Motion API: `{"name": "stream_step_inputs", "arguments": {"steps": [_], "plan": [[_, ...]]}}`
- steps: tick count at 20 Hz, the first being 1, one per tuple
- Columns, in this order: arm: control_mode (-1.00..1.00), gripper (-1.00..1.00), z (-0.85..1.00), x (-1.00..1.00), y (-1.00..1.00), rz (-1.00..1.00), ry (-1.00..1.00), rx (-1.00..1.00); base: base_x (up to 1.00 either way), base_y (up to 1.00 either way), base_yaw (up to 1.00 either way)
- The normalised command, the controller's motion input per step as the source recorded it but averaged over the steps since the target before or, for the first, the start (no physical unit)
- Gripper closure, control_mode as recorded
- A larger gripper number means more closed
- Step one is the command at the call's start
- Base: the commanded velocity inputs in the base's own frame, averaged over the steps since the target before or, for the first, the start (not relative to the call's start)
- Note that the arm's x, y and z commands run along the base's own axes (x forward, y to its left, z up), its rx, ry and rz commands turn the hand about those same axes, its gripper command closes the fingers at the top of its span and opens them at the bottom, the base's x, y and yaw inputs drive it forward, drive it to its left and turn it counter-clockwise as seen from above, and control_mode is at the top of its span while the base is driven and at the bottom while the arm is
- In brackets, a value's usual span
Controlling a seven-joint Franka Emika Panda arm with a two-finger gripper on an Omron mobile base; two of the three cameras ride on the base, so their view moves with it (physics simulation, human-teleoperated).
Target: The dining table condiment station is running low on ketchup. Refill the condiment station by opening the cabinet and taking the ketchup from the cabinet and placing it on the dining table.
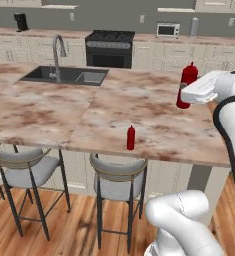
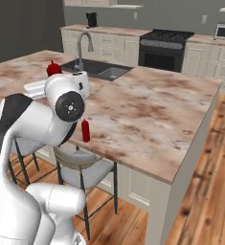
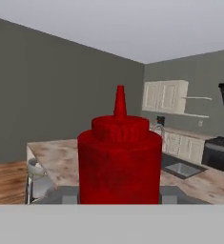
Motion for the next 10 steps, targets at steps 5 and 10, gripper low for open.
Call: {"name": "stream_step_inputs", "arguments": {"steps": [5, 10], "plan": [[-1.0, 1.0, -0.65, 0.67, -0.48, 0.39, -0.13, 0.04, 0.0, 0.0, 0.0], [-1.0, 1.0, -0.91, 0.66, -0.04, 0.41, -0.06, 0.0, 0.0, 0.0, 0.0]]}}
